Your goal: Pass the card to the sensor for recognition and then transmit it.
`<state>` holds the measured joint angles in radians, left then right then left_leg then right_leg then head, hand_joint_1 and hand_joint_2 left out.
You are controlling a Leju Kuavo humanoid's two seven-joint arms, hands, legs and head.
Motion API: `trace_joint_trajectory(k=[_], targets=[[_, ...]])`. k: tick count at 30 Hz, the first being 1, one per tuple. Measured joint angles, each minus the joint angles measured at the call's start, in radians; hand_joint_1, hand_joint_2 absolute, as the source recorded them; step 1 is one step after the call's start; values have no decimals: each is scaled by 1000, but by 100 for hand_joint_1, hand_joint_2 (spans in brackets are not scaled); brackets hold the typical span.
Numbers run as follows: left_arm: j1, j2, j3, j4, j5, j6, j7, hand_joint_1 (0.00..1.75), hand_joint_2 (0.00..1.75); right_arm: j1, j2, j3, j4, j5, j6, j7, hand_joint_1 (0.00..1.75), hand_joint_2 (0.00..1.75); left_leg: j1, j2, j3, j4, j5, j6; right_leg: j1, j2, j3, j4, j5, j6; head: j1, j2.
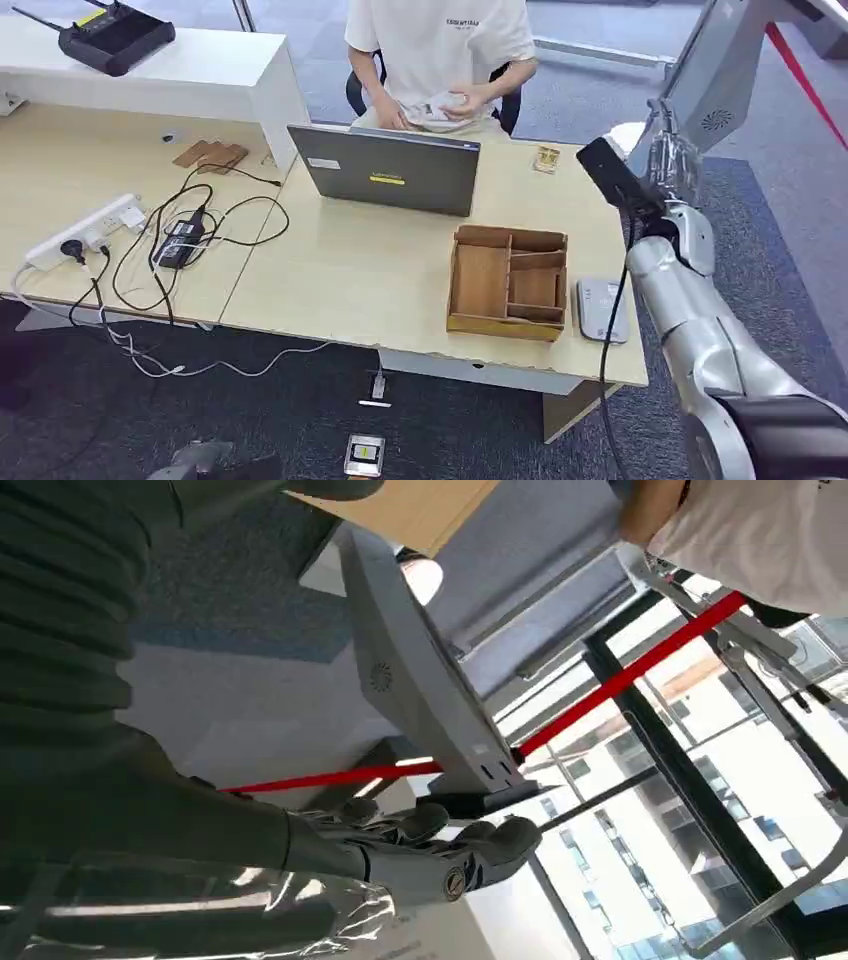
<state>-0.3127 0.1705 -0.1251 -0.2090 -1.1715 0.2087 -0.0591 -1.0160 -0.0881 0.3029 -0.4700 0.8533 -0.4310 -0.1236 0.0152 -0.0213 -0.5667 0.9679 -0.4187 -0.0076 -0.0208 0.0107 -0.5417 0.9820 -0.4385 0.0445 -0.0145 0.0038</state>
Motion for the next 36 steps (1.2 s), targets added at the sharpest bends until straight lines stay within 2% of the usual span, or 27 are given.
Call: trace_joint_trajectory(k=[3, 7, 10, 15, 23, 36], targets=[[6, 1, 0, 0, 13, 11, 0, 0, 0, 1, 0, -7, -14, -104, 56, -32, 0, 175, 0, 0, 0, 0, 0, 0, 0, 0, 0, 0, 0, 0, 0, 0], [22, 5, 0, 0, 38, 27, 0, 0, 0, 24, -8, -34, -69, -340, 220, -53, 0, 175, 0, 0, 1, 0, 0, 0, 0, 0, 0, 0, 0, 0, 0, 0], [40, 10, 1, 0, 57, 39, -2, 0, 0, 90, -32, -44, -155, -515, 359, -26, 0, 175, 0, -1, 1, 0, 0, 0, 0, 0, 1, -1, 0, 0, 0, 0], [65, 20, 4, 0, 80, 53, -4, 0, 0, 255, -83, -44, -352, -679, 466, 44, 0, 175, 1, 0, 1, 0, -1, 0, 0, 0, 1, -1, 0, 0, 0, 0], [86, 31, 19, 0, 105, 68, 2, 0, 0, 437, -126, -37, -607, -666, 516, 70, 0, 175, 1, 0, 1, 0, -1, 0, 1, 1, 0, -1, 0, 0, 0, 0], [104, 33, 36, 1, 109, 86, 2, 0, 0, 568, -151, 28, -762, -406, 518, 45, 0, 175, 1, 0, 1, 0, -1, 0, 1, 0, 1, -1, 0, 0, 0, 0]])
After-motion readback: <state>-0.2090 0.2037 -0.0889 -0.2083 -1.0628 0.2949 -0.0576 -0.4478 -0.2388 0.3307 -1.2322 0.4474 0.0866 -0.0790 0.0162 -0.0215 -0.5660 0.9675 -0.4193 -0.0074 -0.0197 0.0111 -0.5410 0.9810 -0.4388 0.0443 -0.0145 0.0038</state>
